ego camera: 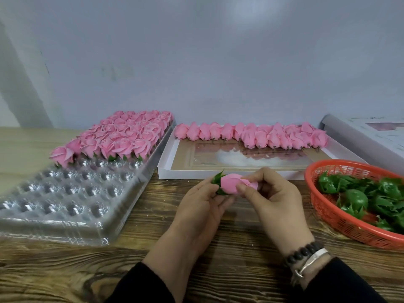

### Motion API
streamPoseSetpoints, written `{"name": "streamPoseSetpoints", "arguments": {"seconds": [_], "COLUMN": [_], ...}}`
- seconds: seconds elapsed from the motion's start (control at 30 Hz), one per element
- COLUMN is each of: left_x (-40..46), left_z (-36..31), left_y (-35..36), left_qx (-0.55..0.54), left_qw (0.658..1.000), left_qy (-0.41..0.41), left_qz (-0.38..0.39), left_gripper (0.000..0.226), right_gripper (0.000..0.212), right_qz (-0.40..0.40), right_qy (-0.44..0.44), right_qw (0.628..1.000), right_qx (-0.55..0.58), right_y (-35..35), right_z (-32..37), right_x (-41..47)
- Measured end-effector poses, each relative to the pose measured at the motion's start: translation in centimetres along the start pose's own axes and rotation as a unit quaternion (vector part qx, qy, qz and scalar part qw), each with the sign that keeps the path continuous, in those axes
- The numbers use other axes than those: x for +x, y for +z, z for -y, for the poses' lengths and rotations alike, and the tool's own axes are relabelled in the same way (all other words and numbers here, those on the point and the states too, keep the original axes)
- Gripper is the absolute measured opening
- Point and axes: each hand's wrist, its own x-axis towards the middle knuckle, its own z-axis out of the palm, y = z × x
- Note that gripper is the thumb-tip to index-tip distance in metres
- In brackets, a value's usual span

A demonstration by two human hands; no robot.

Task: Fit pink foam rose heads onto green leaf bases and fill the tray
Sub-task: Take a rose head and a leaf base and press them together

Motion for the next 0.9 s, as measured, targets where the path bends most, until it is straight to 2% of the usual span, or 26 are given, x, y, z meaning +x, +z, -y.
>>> {"name": "streamPoseSetpoints", "arguments": {"seconds": [0.57, 0.9], "left_x": [0.06, 0.09], "left_z": [0.38, 0.46], "left_y": [0.32, 0.1], "left_qx": [0.101, 0.158], "left_qw": [0.994, 0.986], "left_qy": [-0.005, 0.032], "left_qz": [-0.029, -0.04], "left_gripper": [0.032, 0.033], "right_gripper": [0.033, 0.032], "right_qz": [-0.002, 0.005], "right_qy": [-0.056, -0.058], "right_qw": [0.993, 0.995], "right_qx": [-0.104, -0.085], "right_y": [-0.69, -0.71], "right_z": [-1.02, -0.85], "right_x": [0.53, 0.41]}}
